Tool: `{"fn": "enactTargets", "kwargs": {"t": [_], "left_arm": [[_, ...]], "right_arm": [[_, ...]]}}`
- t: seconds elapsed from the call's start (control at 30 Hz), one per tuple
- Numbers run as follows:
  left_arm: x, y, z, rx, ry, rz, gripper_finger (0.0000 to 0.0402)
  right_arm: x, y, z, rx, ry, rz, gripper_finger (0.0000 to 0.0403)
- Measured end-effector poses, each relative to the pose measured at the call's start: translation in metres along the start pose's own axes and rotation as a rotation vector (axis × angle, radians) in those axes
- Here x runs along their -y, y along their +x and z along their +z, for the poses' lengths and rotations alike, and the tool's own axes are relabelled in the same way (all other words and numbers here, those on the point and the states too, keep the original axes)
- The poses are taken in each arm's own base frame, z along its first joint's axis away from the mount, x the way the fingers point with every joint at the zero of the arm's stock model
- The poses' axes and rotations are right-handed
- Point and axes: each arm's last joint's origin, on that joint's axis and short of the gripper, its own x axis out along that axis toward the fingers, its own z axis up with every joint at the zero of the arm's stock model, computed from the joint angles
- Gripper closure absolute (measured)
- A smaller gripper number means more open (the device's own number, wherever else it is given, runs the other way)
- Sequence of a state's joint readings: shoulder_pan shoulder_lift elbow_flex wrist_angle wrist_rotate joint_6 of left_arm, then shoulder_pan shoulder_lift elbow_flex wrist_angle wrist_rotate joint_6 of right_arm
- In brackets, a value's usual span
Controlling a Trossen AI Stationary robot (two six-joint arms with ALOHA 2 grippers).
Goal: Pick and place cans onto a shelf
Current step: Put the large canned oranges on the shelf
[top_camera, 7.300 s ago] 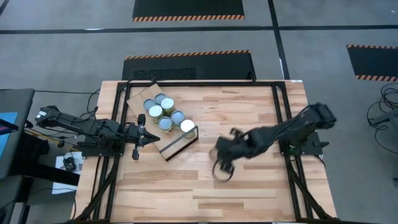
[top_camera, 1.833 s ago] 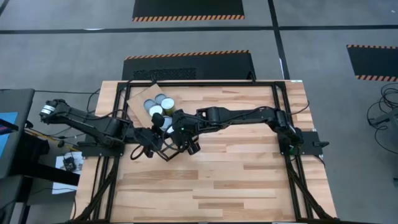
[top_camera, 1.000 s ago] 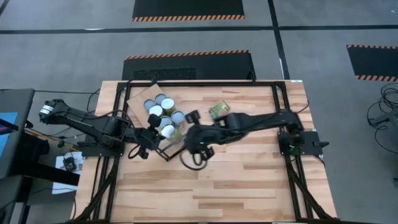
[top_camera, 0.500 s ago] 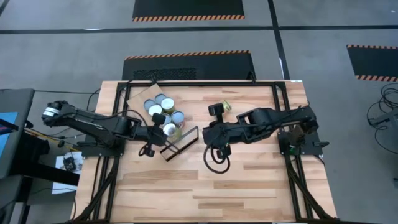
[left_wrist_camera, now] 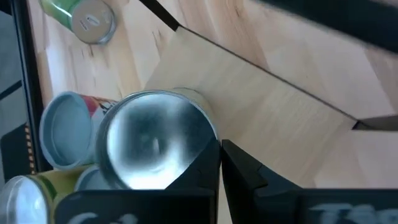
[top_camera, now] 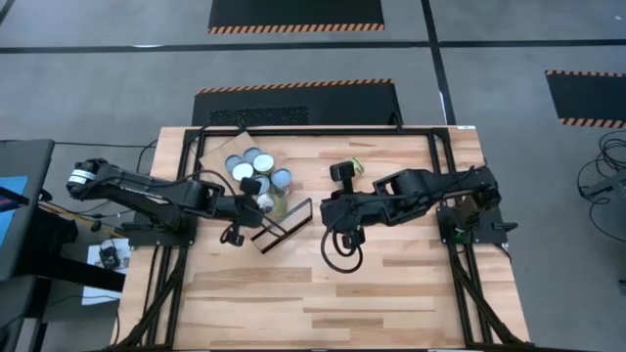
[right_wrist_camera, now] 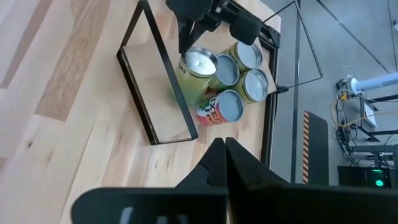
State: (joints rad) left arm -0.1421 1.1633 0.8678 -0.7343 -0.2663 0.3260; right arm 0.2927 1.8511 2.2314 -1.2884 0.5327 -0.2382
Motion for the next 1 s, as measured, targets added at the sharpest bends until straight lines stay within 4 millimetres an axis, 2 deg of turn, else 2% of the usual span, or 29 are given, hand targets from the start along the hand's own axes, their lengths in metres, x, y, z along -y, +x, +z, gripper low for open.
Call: {"fn": "enactTargets", "kwargs": {"t": [0.23,0.67,1.0], "left_arm": [[-0.008,-0.013,0.009,0.033,-0.033,-0.013,0.0401],[-0.014,-0.005,0.002,0.007,-0.084,-0.016,0.0400],[-0.016,-0.005,0.004,0.019,-0.091,0.020,0.0359]], "right_arm": [[0.000,0.000,0.000,0.000,-0.002,0.000,0.0395],[0.000,0.000,0.000,0.003,-0.005,0.007,0.0394],[0.000,0.000,0.000,0.003,-0.004,0.010,0.0394]]}}
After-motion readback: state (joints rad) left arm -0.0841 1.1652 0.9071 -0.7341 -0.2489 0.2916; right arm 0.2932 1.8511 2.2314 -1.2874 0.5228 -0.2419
